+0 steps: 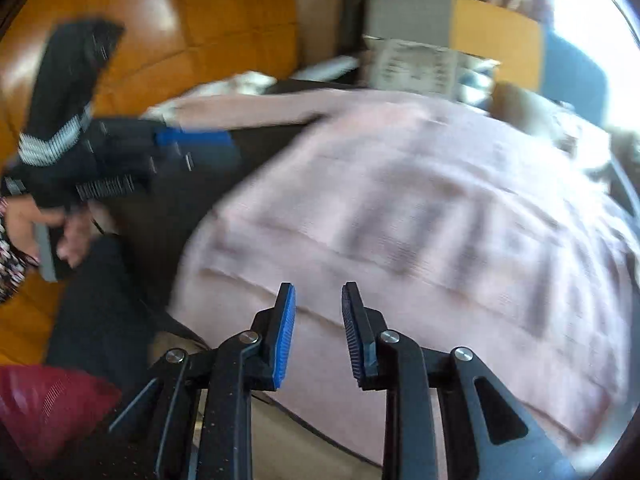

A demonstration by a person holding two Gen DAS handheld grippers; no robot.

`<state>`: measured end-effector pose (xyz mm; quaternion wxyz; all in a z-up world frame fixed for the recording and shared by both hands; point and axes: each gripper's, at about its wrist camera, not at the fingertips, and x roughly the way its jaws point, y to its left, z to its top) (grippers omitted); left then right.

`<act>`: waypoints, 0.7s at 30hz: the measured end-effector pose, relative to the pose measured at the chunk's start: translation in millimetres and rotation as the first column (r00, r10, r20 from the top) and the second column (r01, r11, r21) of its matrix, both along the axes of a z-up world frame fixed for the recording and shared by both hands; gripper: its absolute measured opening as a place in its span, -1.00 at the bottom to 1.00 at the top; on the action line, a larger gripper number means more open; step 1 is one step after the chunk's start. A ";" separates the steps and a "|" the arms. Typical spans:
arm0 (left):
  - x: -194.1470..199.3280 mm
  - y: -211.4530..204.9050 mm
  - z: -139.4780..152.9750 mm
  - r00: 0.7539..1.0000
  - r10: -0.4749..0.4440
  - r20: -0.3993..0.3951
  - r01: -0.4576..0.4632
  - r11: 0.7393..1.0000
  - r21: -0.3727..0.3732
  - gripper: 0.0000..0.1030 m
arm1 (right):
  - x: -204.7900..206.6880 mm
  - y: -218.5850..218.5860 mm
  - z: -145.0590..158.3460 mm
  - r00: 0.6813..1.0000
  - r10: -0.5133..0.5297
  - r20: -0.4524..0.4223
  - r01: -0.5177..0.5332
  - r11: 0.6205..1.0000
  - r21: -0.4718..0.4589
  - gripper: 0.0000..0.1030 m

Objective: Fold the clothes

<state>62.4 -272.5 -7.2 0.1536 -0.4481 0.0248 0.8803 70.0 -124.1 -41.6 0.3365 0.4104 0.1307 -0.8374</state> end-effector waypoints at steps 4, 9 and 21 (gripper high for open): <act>-26.1 39.0 2.3 1.000 -0.006 -0.023 0.007 1.000 0.029 -0.60 | -9.6 48.7 -11.4 0.992 -0.122 0.033 0.117 0.987 0.110 -0.41; -49.2 82.2 -7.6 0.999 -0.023 -0.047 0.024 1.000 0.003 -0.60 | -8.5 133.8 -24.2 0.940 -0.313 0.139 0.295 0.946 0.132 -0.41; -28.2 77.7 -20.2 0.986 -0.027 -0.165 0.027 1.000 0.002 -0.59 | 16.7 284.1 -41.9 0.703 -0.647 0.295 0.654 0.751 0.088 -0.41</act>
